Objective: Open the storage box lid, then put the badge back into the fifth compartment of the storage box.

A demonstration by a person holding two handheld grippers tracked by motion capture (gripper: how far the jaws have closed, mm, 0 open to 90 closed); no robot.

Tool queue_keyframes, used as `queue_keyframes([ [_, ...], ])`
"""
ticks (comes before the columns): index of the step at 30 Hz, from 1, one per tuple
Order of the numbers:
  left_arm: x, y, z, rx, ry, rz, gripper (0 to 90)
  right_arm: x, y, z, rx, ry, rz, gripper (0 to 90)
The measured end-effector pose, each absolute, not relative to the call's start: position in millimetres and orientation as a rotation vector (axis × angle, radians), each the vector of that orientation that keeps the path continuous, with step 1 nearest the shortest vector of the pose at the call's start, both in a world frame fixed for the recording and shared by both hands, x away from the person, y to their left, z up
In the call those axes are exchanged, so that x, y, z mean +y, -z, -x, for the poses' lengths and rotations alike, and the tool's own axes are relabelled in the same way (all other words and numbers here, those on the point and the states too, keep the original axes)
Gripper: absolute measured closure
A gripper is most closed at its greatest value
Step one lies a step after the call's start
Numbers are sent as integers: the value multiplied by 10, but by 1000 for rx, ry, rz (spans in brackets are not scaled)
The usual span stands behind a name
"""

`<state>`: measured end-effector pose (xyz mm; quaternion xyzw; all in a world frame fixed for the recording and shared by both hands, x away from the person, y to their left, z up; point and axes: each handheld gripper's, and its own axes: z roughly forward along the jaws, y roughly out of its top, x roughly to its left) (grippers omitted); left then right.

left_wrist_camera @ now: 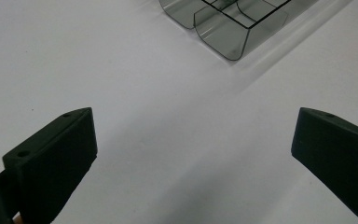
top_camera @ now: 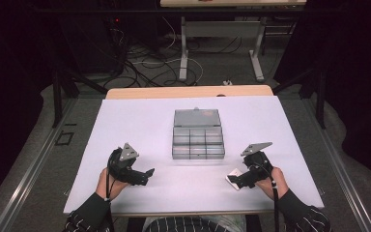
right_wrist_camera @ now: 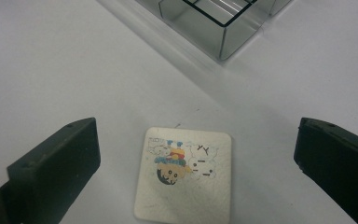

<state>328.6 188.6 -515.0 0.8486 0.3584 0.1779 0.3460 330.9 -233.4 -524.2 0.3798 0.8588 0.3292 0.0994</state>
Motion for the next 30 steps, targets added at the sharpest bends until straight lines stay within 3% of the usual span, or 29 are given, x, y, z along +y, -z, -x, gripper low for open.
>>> queue_keyframes([
  [30, 1845, 5158, -3281, 906, -456, -2220, 1, -2246, 5358, -3326, 2654, -835, -1131, 0],
])
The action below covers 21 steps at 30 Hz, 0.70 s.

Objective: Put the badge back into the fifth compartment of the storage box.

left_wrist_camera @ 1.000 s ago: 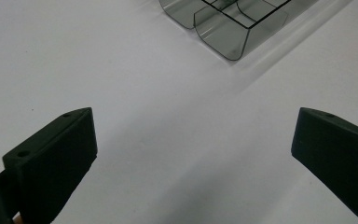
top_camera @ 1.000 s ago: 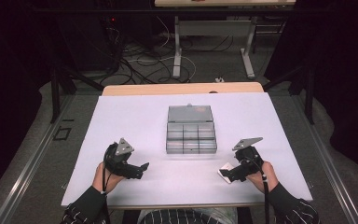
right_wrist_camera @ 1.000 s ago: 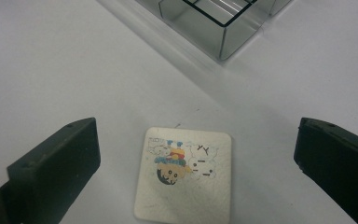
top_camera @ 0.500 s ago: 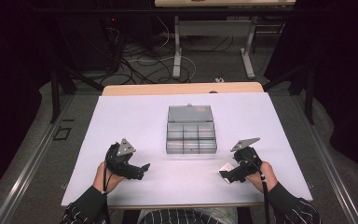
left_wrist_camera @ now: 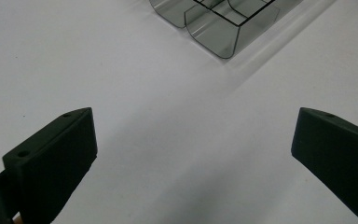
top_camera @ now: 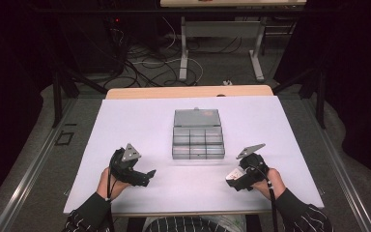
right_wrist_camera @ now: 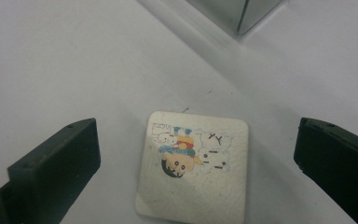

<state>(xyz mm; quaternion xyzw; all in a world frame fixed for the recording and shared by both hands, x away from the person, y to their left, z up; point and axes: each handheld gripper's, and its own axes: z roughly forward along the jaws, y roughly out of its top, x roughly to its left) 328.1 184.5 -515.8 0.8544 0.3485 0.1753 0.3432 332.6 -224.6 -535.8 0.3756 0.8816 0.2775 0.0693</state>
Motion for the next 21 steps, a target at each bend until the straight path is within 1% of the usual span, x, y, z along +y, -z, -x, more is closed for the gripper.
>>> queue_keyframes([
  [1, 1844, 5158, -3281, 906, -456, -2220, 1, -2232, 5389, -3328, 2637, -861, -1120, 1],
  [3, 1845, 5155, -3281, 905, -453, -2224, 1, -2215, 5398, -3324, 2653, -806, -1122, 8],
  [5, 1845, 5155, -3281, 905, -452, -2224, 1, -2203, 5411, -3319, 2656, -787, -1126, 33],
  [6, 1846, 5155, -3281, 905, -453, -2225, 1, -2207, 5416, -3324, 2658, -773, -1118, 49],
  [9, 1846, 5154, -3280, 905, -452, -2225, 1, -2212, 5433, -3323, 2647, -766, -1135, 140],
  [12, 1849, 5152, -3281, 902, -453, -2230, 1, -2210, 5435, -3317, 2659, -755, -1144, 161],
  [21, 1849, 5153, -3281, 902, -452, -2230, 1, -2203, 5404, -3292, 2674, -699, -1138, 276],
])
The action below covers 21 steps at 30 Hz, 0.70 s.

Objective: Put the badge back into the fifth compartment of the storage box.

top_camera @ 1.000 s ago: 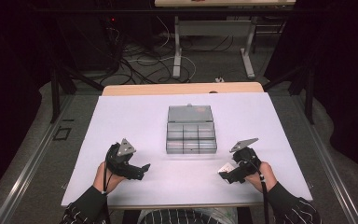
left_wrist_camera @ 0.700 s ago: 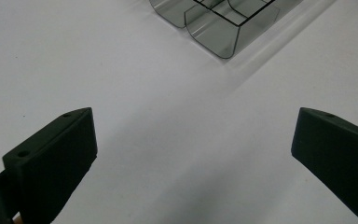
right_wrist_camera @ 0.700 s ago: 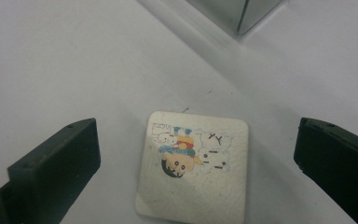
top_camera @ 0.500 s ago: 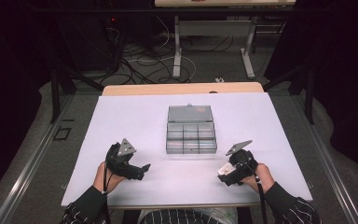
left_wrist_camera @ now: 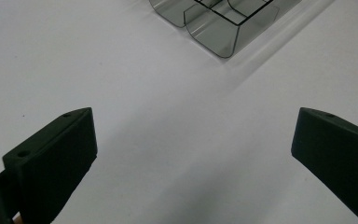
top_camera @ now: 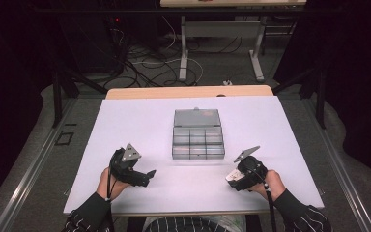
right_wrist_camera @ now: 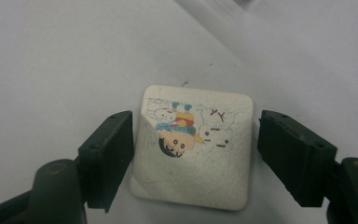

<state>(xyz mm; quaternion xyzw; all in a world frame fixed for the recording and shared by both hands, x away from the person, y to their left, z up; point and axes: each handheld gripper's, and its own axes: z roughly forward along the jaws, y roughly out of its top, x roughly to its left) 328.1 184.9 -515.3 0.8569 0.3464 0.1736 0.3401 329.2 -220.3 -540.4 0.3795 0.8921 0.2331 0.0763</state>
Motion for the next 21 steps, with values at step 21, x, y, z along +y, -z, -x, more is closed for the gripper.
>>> queue_keyframes([
  [21, 1839, 5152, -3280, 896, -452, -2228, 1, -2201, 5382, -3299, 2676, -690, -1130, 331],
])
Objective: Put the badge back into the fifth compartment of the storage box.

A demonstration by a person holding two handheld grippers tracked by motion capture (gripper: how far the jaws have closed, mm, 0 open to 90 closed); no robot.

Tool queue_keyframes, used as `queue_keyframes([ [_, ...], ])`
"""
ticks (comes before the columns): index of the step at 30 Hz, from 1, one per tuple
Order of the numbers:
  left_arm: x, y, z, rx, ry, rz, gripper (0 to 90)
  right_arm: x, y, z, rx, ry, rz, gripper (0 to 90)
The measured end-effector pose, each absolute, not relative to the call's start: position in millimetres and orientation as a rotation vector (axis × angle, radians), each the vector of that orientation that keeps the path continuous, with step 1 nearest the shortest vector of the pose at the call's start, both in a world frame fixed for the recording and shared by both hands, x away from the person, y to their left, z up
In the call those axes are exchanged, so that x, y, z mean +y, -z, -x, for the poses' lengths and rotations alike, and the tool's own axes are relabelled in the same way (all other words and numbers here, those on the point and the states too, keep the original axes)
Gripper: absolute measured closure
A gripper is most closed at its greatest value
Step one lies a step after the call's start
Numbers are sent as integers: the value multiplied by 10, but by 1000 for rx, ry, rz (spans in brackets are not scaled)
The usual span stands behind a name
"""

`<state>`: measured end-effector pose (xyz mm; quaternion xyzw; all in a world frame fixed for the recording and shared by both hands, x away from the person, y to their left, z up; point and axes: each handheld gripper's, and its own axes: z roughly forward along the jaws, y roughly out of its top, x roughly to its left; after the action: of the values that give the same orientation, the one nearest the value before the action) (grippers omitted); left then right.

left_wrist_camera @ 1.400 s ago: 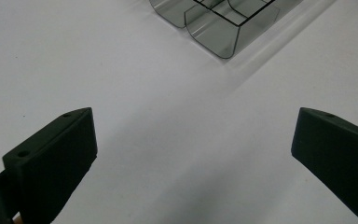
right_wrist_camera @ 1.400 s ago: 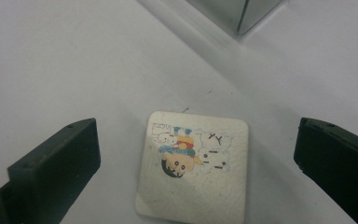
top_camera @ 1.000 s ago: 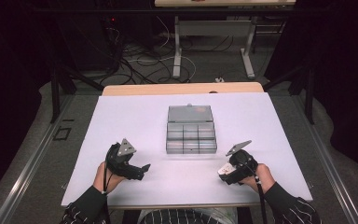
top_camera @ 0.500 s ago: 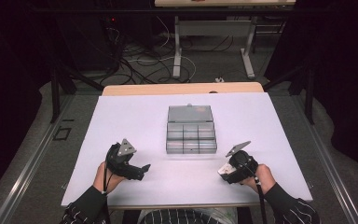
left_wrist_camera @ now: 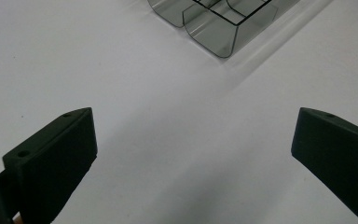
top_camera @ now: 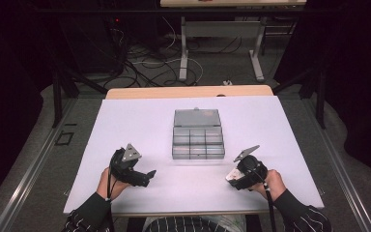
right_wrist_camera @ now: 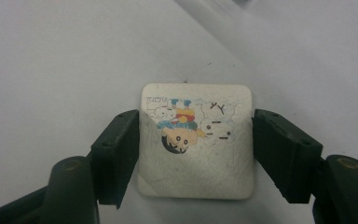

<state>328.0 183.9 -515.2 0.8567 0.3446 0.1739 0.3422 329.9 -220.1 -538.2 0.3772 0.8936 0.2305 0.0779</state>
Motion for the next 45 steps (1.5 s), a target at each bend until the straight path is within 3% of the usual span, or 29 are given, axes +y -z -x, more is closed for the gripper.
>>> queue_keyframes([
  [45, 1831, 5142, -3284, 882, -462, -2230, 1, -2252, 5084, -3293, 2513, -851, -1035, 330],
])
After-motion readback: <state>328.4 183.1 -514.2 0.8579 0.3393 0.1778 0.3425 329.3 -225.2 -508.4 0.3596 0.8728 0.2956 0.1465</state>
